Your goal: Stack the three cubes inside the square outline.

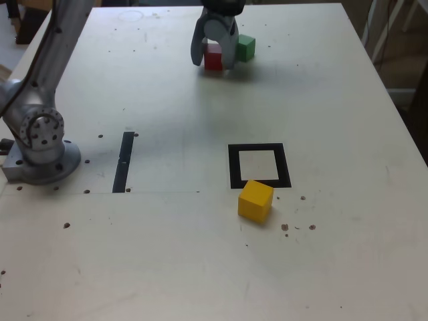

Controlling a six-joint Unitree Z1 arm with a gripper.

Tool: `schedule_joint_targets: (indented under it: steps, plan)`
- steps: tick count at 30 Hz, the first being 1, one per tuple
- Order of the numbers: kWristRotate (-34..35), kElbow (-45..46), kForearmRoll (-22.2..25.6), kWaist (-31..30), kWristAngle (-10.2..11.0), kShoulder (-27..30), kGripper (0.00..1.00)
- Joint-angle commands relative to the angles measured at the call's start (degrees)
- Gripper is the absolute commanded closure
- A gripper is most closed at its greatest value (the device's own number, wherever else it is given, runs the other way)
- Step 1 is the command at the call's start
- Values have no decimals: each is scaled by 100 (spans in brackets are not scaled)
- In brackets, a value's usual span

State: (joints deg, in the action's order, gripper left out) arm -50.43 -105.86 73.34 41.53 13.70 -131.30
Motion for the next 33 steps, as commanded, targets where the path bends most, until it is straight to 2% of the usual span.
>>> schedule_joint_targets:
  steps: [1, 11, 16, 21, 25, 28, 33]
  plan:
    - [13, -51, 33, 8, -11, -21, 59]
    - [33, -40, 123, 7, -86, 81, 68]
    - [36, -15, 224, -11, -126, 289, 69]
    - [92, 29, 506, -164, -170, 839, 69]
    - [230, 130, 704, -414, -390, 1361, 69]
    - [471, 279, 830, -757, -630, 1788, 69]
    - [1110, 638, 916, -1511, -716, 2305, 69]
